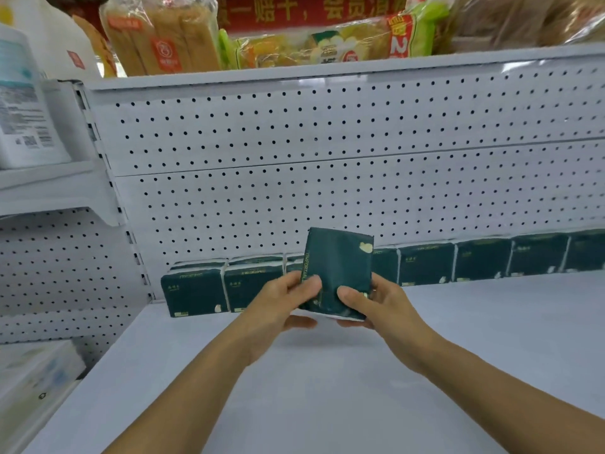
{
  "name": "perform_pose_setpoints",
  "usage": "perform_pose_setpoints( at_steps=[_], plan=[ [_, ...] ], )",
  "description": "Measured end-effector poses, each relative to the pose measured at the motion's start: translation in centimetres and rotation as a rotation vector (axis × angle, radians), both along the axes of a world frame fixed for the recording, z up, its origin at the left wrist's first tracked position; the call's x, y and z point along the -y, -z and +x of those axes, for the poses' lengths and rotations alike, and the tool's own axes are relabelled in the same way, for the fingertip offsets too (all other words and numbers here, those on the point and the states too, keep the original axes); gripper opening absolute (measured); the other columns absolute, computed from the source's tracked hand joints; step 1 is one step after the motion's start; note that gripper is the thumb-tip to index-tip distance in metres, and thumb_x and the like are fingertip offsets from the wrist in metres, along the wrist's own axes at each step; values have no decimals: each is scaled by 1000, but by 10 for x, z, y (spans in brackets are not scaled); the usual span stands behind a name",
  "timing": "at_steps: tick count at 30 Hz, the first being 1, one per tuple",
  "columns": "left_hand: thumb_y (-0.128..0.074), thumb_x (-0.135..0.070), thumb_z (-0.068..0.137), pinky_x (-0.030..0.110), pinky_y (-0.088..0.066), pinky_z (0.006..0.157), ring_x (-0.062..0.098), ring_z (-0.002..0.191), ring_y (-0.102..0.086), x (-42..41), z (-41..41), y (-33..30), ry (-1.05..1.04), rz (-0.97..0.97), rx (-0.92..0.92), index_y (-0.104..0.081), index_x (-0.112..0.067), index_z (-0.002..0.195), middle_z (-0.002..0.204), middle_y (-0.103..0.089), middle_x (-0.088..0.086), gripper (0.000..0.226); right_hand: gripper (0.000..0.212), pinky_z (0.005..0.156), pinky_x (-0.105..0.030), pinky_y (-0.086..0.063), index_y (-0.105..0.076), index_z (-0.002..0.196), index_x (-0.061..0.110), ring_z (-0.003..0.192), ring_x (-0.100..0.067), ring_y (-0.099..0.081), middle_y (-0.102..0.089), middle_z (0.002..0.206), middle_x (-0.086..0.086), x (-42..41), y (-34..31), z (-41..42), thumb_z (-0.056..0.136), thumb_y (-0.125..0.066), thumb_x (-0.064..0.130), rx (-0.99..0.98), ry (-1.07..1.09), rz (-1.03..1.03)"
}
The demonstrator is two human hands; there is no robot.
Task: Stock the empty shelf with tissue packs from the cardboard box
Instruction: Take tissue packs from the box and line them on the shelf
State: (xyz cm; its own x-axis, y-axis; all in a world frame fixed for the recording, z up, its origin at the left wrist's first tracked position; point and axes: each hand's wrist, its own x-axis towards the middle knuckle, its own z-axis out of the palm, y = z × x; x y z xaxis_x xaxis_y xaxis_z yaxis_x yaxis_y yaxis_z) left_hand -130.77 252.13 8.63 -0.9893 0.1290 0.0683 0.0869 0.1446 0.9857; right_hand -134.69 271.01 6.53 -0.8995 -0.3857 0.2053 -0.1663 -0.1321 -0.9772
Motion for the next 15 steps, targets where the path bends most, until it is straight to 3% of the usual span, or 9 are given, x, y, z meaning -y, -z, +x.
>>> perform_pose_setpoints(
  at_steps=[3, 7, 10, 13, 15],
  plan=[
    [-67, -23, 92, 38, -57, 81, 23, 93, -68, -9, -5, -4, -66, -27, -48, -66, -18, 115, 104, -74, 4, 24, 56, 88, -31, -54, -54, 120, 23, 104, -7, -64, -67, 114, 9, -21, -1, -5, 72, -80, 34, -121, 175, 108],
    [-76, -28, 83, 37, -55, 72, 23, 83, -66, -23, -15, 0, -129, -419, -181, -70, -30, 98, 89, -72, -1, 16, 78, 89, -18, -43, -37, 135, 45, 113, 10, -47, -48, 126, 26, -62, -1, -16, 74, -83, 30, -376, 269, 415],
    [-78, -32, 81, 36, -53, 76, 16, 81, -64, -44, -20, 11, -98, -586, -236, -70, -31, 100, 88, -69, -6, 21, 54, 81, -19, -42, -51, 117, 44, 98, 14, -49, -57, 112, 20, -79, 9, -23, 76, -81, 25, -428, 256, 577],
    [-72, -40, 85, 27, -52, 82, 2, 87, -60, -57, -27, 21, -124, -513, -282, -67, -34, 108, 99, -66, -13, 24, 37, 62, -17, -42, -58, 102, 29, 66, 8, -52, -63, 91, 8, -93, 17, -36, 76, -81, 16, -362, 293, 516],
    [-63, -45, 90, 25, -49, 91, -2, 103, -56, -49, -35, 27, -263, -555, -392, -61, -34, 121, 114, -61, -19, 33, 34, 55, -17, -44, -59, 98, 23, 63, 0, -53, -63, 88, -1, -102, 20, -49, 75, -82, 13, -310, 310, 463]
  ],
)
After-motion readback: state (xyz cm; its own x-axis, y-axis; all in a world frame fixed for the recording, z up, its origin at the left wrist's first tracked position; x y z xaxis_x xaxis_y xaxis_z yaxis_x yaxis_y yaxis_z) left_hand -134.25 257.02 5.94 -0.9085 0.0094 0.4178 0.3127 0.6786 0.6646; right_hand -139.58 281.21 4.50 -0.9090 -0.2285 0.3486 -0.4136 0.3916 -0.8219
